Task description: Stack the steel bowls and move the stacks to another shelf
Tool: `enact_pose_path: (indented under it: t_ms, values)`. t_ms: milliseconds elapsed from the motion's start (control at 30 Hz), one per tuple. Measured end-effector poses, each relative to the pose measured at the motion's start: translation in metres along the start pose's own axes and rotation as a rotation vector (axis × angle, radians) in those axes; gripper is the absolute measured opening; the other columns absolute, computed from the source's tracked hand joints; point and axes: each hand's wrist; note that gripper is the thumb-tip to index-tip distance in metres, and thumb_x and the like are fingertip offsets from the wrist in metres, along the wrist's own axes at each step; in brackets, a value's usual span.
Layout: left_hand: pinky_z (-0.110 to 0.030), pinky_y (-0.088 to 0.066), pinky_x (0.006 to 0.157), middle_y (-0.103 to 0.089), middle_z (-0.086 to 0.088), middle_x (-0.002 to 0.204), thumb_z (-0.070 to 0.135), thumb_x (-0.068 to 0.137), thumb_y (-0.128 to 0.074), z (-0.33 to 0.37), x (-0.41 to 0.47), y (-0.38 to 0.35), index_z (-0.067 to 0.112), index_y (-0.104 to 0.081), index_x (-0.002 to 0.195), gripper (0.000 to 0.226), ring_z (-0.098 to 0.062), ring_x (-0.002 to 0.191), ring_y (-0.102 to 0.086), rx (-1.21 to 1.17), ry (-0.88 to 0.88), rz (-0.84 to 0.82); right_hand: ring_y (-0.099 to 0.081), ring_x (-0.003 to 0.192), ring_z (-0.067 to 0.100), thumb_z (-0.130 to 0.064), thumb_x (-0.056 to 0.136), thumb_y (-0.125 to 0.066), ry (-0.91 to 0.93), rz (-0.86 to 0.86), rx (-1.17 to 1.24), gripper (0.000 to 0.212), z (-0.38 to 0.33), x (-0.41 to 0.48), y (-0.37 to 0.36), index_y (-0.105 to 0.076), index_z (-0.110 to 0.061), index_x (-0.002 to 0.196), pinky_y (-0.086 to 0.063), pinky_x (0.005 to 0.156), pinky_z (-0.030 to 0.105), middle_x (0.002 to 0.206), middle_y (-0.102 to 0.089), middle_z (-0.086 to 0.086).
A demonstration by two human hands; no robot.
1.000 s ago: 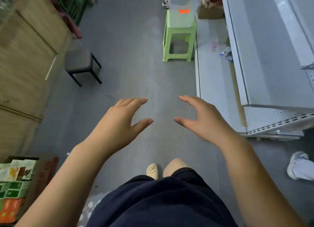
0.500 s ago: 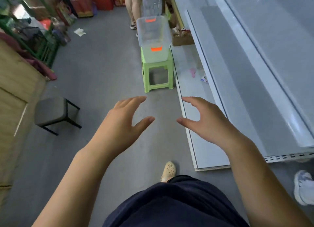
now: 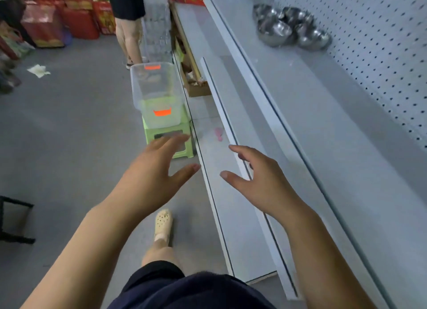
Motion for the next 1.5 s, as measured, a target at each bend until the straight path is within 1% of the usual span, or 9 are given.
enact_pose_path:
  t_ms: [67, 233, 400, 600, 767, 933, 1167, 1300, 1500]
  values:
    - [-0.022, -0.036, 0.099, -0.052, 0.008, 0.148, 0.056, 0.089, -0.061, 0.0, 0.04, 0.0, 0.028, -0.047, 0.147, 0.066, -0.013, 0.133, -0.049, -0.043, -0.059, -0.002, -0.043, 0.125, -0.007, -0.044, 0.095, -0.071, -0.049, 0.045, 0.01, 0.06, 0.001, 0.022, 0.011, -0.048, -0.037, 0.149, -0.034, 0.105, 0.017, 0.136, -0.046, -0.03]
    - [-0.031, -0.04, 0.109, -0.053, 0.009, 0.147, 0.061, 0.089, -0.057, -0.008, 0.139, 0.009, 0.029, -0.048, 0.147, 0.067, -0.014, 0.137, -0.047, -0.08, -0.225, -0.066, -0.04, 0.12, -0.008, -0.043, 0.094, -0.071, -0.128, 0.2, 0.059, 0.06, -0.006, 0.086, 0.036, -0.048, -0.038, 0.149, -0.034, 0.101, 0.017, 0.134, -0.046, -0.025]
    - [-0.023, -0.036, 0.104, -0.053, 0.009, 0.147, 0.061, 0.089, -0.054, -0.016, 0.243, 0.032, 0.029, -0.049, 0.147, 0.067, -0.012, 0.136, -0.049, -0.091, -0.362, -0.079, -0.048, 0.121, -0.001, -0.04, 0.093, -0.074, -0.202, 0.377, 0.108, 0.059, -0.013, 0.153, 0.056, -0.052, -0.033, 0.147, -0.04, 0.104, 0.02, 0.132, -0.052, -0.018]
    - [-0.025, -0.038, 0.098, -0.053, 0.009, 0.148, 0.061, 0.088, -0.056, -0.022, 0.345, 0.041, 0.031, -0.048, 0.146, 0.066, -0.014, 0.132, -0.053, -0.142, -0.422, -0.138, -0.053, 0.126, 0.001, -0.04, 0.093, -0.075, -0.293, 0.564, 0.193, 0.052, -0.008, 0.222, 0.07, -0.056, -0.036, 0.141, -0.041, 0.105, 0.02, 0.135, -0.058, -0.012]
    - [-0.033, -0.043, 0.106, -0.051, 0.007, 0.149, 0.06, 0.09, -0.058, -0.023, 0.407, 0.021, 0.032, -0.05, 0.143, 0.06, -0.018, 0.134, -0.051, -0.313, -0.305, -0.205, -0.053, 0.131, 0.002, -0.042, 0.093, -0.073, -0.386, 0.618, 0.268, 0.049, 0.0, 0.253, 0.081, -0.057, -0.04, 0.139, -0.044, 0.11, 0.027, 0.139, -0.059, -0.011]
    - [-0.047, -0.043, 0.113, -0.045, 0.005, 0.154, 0.06, 0.093, -0.054, -0.02, 0.473, -0.002, 0.031, -0.048, 0.144, 0.06, -0.023, 0.14, -0.046, -0.432, -0.249, -0.208, -0.053, 0.127, 0.004, -0.042, 0.096, -0.07, -0.474, 0.692, 0.248, 0.047, 0.016, 0.287, 0.108, -0.056, -0.038, 0.14, -0.041, 0.101, 0.022, 0.137, -0.058, -0.011]
    - [-0.044, -0.038, 0.117, -0.037, 0.002, 0.159, 0.055, 0.099, -0.052, 0.0, 0.581, -0.038, 0.027, -0.042, 0.148, 0.057, -0.019, 0.144, -0.039, -0.544, -0.271, -0.206, -0.05, 0.134, 0.01, -0.054, 0.099, -0.059, -0.521, 0.792, 0.15, 0.058, 0.039, 0.359, 0.162, -0.045, -0.034, 0.151, -0.044, 0.108, 0.035, 0.153, -0.046, -0.013]
    - [-0.029, -0.034, 0.109, -0.041, 0.002, 0.154, 0.052, 0.101, -0.051, 0.019, 0.627, -0.062, 0.026, -0.043, 0.146, 0.053, -0.008, 0.13, -0.041, -0.729, -0.17, -0.146, -0.048, 0.137, 0.016, -0.06, 0.099, -0.053, -0.598, 0.856, 0.142, 0.057, 0.05, 0.392, 0.191, -0.044, -0.039, 0.15, -0.047, 0.111, 0.047, 0.157, -0.041, -0.006]
    - [-0.031, -0.038, 0.113, -0.047, 0.006, 0.149, 0.051, 0.103, -0.048, 0.025, 0.66, -0.088, 0.027, -0.036, 0.153, 0.057, -0.012, 0.135, -0.046, -0.899, -0.155, -0.171, -0.053, 0.135, 0.02, -0.065, 0.097, -0.054, -0.703, 0.86, 0.131, 0.061, 0.08, 0.417, 0.206, -0.043, -0.04, 0.151, -0.047, 0.104, 0.037, 0.15, -0.052, -0.003]
Point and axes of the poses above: each hand's wrist, its own x-axis towards the middle knuckle, its own y-axis out of the back of the hand, z = x × y
